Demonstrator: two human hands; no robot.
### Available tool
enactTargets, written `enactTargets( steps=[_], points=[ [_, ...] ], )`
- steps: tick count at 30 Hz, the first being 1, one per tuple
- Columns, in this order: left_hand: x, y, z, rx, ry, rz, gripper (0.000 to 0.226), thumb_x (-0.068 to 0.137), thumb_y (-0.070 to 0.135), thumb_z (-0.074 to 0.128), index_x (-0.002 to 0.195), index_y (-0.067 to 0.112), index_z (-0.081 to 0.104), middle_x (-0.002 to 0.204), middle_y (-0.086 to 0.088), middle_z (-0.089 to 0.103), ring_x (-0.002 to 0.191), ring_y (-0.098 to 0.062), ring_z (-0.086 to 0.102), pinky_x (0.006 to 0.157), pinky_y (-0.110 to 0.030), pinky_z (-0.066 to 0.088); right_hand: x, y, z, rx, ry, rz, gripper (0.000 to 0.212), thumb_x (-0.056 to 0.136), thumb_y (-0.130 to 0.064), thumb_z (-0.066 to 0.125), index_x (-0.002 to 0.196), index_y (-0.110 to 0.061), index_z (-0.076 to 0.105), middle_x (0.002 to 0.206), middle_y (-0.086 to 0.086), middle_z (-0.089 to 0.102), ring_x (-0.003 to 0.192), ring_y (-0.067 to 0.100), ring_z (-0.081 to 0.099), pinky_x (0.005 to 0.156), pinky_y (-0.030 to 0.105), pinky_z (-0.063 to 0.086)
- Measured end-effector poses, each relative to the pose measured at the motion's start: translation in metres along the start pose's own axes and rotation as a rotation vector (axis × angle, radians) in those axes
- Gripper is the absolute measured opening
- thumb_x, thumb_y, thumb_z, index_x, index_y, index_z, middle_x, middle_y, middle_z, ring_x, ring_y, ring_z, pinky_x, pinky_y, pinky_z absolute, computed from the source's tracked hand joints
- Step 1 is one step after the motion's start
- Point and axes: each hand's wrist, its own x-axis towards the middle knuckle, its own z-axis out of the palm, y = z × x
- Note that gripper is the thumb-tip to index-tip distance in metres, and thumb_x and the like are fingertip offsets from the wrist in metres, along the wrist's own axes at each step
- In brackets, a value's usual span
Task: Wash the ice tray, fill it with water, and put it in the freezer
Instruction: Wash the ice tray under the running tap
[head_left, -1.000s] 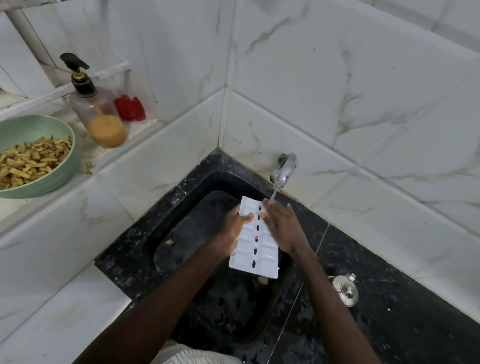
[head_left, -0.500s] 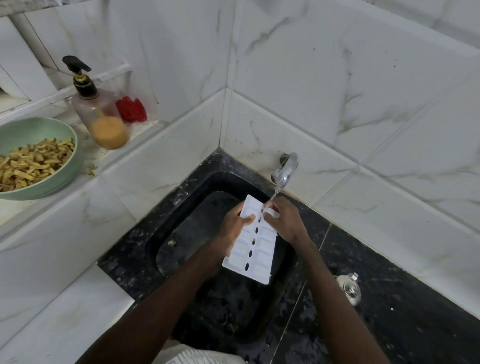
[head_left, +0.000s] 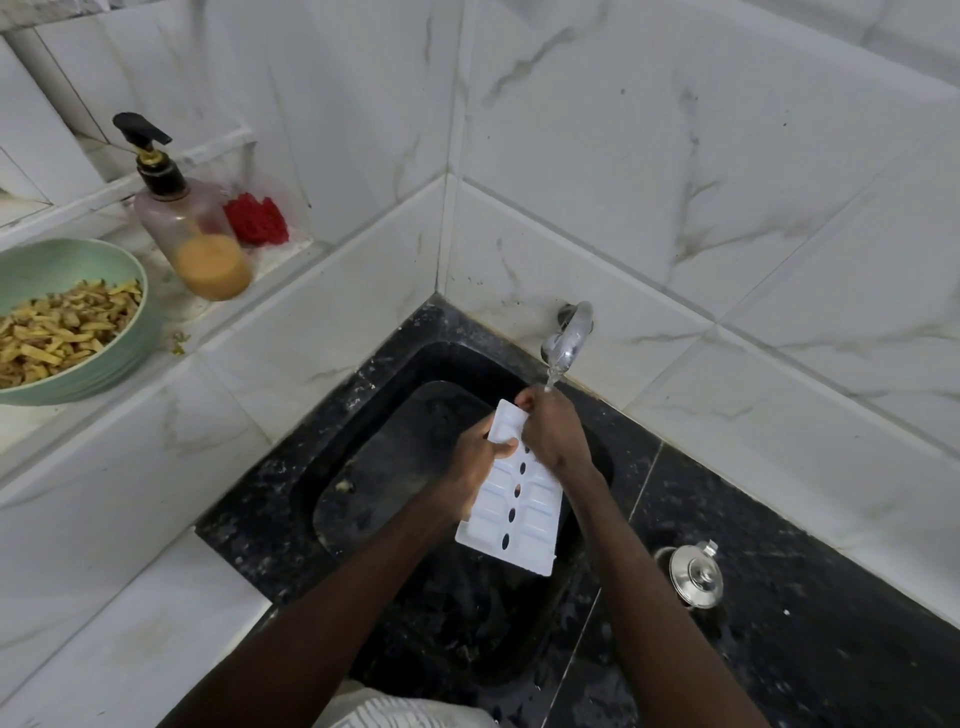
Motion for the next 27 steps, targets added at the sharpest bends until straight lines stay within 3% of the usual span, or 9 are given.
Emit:
enactTargets(
  steps=[5,10,15,18,21,23,25,27],
  points=[
    [0.000,-0.002,0.000,-0.005,-0.006,-0.005,0.030,0.099,0.008,0.062,0.121,0.025,0.072,0.101,-0.007,0.080,0.092,-0.030,0.077,0.079,-0.042,0.064,0.002,-0.003,-0.007,0.102,-0.073,-0.104,0.043,0.078,0.011,0.051,0.111,-0.008,0.071,0.112,0.006,0.068,0.102,0.020,0.063,0.084,0.031,0.052],
    [0.004,0.000,-0.002,0.048,0.010,0.033,0.033,0.099,0.005,0.061,0.126,0.022,0.070,0.107,-0.007,0.078,0.100,-0.028,0.075,0.083,-0.040,0.061,-0.006,0.017,0.002,0.034,-0.065,-0.262,0.062,0.074,0.010,0.050,0.124,-0.022,0.067,0.128,0.000,0.062,0.123,0.020,0.052,0.105,0.037,0.042],
    [0.007,-0.003,-0.001,-0.021,0.082,0.018,0.029,0.101,0.005,0.059,0.125,0.016,0.070,0.109,-0.015,0.077,0.096,-0.034,0.075,0.076,-0.041,0.063,-0.019,0.022,0.015,-0.092,0.015,-0.247,0.054,0.093,-0.014,0.042,0.142,-0.029,0.058,0.140,-0.004,0.061,0.124,0.021,0.051,0.105,0.042,0.042],
    [0.012,-0.008,-0.007,-0.014,0.178,0.067,0.029,0.099,0.005,0.061,0.122,0.019,0.071,0.107,-0.010,0.079,0.097,-0.034,0.076,0.086,-0.052,0.063,-0.030,0.024,0.029,-0.075,-0.015,-0.072,0.049,0.107,-0.039,0.037,0.154,-0.029,0.045,0.160,0.002,0.045,0.144,0.028,0.039,0.116,0.048,0.036],
    [0.014,-0.016,-0.010,-0.055,0.238,0.093,0.029,0.097,0.007,0.064,0.123,0.019,0.069,0.108,-0.007,0.078,0.097,-0.030,0.076,0.088,-0.054,0.062,-0.040,0.022,0.037,0.183,-0.035,0.106,0.060,0.105,-0.052,0.047,0.159,-0.027,0.036,0.167,0.004,0.031,0.153,0.025,0.026,0.124,0.048,0.026],
    [0.014,-0.018,-0.010,-0.103,0.299,0.101,0.031,0.097,0.008,0.064,0.128,0.014,0.063,0.115,-0.011,0.076,0.101,-0.031,0.075,0.091,-0.054,0.061,-0.047,0.013,0.035,0.364,0.011,0.249,0.067,0.100,-0.053,0.056,0.155,-0.020,0.040,0.158,0.003,0.044,0.143,0.023,0.044,0.120,0.049,0.037],
    [0.017,-0.019,-0.013,-0.122,0.329,0.120,0.035,0.099,0.010,0.062,0.134,0.013,0.057,0.121,-0.013,0.073,0.107,-0.033,0.073,0.094,-0.057,0.059,-0.053,0.004,0.027,0.542,-0.044,0.411,0.048,0.100,-0.039,0.063,0.142,-0.017,0.056,0.137,0.004,0.066,0.117,0.022,0.067,0.104,0.047,0.053],
    [0.017,-0.019,-0.016,-0.131,0.323,0.132,0.039,0.102,0.012,0.059,0.140,0.012,0.050,0.126,-0.015,0.070,0.111,-0.035,0.070,0.097,-0.058,0.057,-0.060,0.001,0.022,0.706,-0.114,0.508,0.026,0.098,-0.025,0.068,0.121,-0.014,0.070,0.108,0.005,0.079,0.093,0.025,0.077,0.092,0.049,0.060]
  ],
)
